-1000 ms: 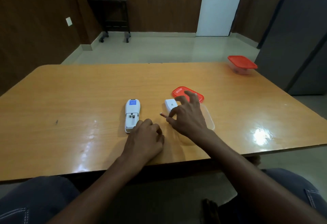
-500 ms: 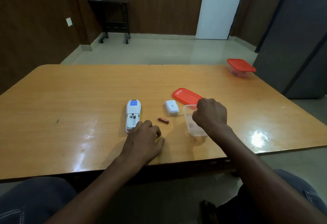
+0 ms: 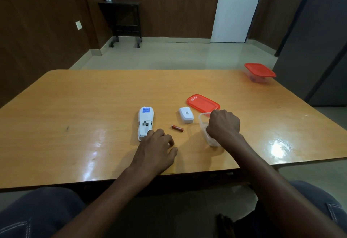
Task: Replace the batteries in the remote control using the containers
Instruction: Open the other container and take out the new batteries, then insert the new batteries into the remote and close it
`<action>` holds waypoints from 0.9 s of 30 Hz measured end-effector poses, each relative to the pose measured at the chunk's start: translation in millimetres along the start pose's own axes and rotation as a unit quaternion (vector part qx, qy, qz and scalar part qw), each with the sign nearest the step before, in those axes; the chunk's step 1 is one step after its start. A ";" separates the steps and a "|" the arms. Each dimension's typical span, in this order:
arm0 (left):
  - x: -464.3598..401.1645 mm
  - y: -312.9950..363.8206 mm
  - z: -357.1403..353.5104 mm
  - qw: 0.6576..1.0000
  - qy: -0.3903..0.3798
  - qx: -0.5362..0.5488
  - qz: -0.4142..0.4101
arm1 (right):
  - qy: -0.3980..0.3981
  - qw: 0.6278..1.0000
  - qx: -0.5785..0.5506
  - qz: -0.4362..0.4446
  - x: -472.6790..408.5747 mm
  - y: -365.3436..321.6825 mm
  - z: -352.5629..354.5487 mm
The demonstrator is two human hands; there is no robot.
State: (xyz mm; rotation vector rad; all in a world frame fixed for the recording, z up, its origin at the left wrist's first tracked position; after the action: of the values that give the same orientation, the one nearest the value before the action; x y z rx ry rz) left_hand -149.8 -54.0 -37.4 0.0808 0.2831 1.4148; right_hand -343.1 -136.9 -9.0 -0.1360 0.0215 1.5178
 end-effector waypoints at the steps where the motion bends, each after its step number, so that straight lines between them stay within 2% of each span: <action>1: -0.1 -0.3 -0.2 1.000 -0.002 0.000 0.000 | 0.003 1.000 0.011 0.004 0.6 -0.9 0.1; 10: 0.5 1.0 1.5 1.000 -0.012 -0.001 -0.002 | -0.043 0.994 0.086 0.048 2.0 0.9 1.9; 16: 0.2 1.1 0.1 1.000 -0.025 -0.008 0.002 | -0.024 0.994 0.094 0.052 1.6 -0.4 11.1; 19: 0.4 0.3 1.0 1.000 -0.026 -0.003 0.000 | -0.003 0.997 0.064 0.042 0.6 4.3 24.9; 22: 0.4 -2.7 2.6 0.999 -0.032 0.024 0.009 | 0.050 0.998 -0.004 0.048 2.3 2.3 42.0; 24: -0.8 -8.7 8.5 0.995 -0.018 0.091 0.038 | 0.073 0.988 -0.115 0.071 8.6 -6.5 49.5; 26: -2.0 -18.6 17.0 0.970 -0.005 0.226 0.092 | 0.030 0.956 -0.270 0.116 18.6 -25.8 49.2; 27: -2.5 -25.1 19.8 0.937 -0.009 0.325 0.131 | -0.009 0.931 -0.335 0.142 24.8 -38.8 46.7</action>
State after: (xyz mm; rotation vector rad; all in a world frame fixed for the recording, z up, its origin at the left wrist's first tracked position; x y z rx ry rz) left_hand -121.1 -58.2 -23.5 0.6959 0.7412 1.5303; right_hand -306.4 -109.3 37.8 -0.6904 -0.5172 1.7641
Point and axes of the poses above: each hand's wrist, its own x-axis away from the middle knuckle, its own z-axis out of the back of the hand, y = z × x, the point moved 6 cm from there along -x, towards the middle knuckle, and after that the axes turned 5 degrees about -x, right-handed, at the moved point
